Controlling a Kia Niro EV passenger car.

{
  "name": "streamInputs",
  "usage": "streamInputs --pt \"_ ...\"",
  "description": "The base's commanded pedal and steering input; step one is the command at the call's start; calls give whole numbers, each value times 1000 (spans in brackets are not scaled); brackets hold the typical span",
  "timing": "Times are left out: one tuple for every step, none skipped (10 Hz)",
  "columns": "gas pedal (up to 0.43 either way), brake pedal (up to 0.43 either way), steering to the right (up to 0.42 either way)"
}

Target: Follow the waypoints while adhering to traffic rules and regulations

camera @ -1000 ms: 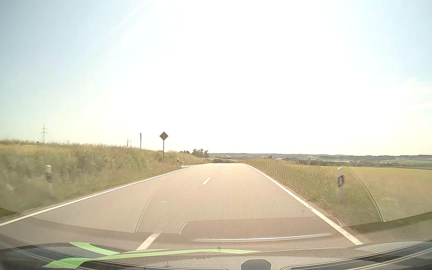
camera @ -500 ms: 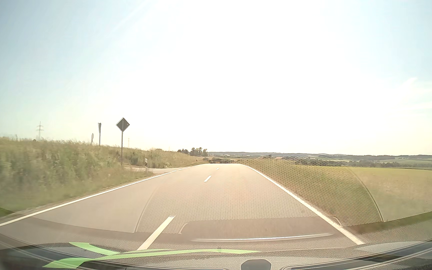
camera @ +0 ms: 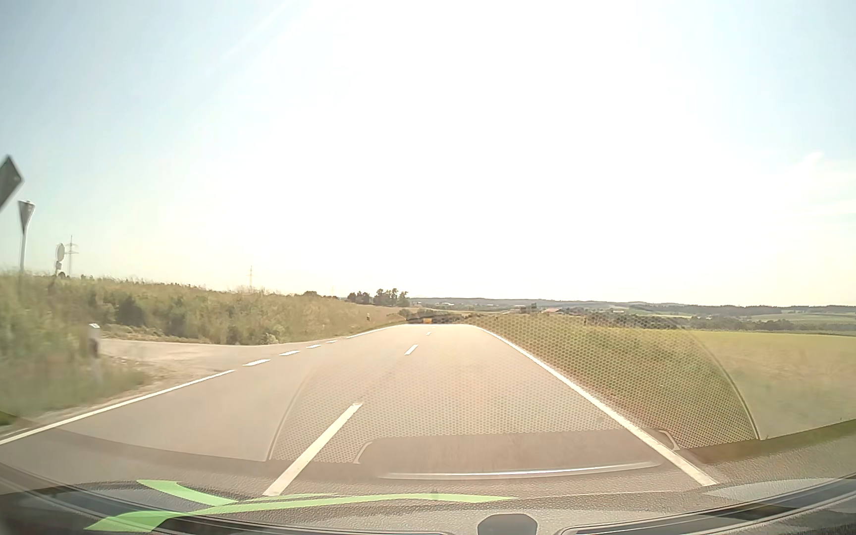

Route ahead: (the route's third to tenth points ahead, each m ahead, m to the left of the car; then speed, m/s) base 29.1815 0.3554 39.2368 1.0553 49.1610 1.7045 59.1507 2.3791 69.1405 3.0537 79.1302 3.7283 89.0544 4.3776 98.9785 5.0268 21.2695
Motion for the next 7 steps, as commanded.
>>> streamInputs --pt "177 0 -1" --pt "197 0 -2" --pt "209 0 -2" --pt "220 0 -2" --pt "228 0 -2" --pt "240 0 -2" --pt "240 0 -3"
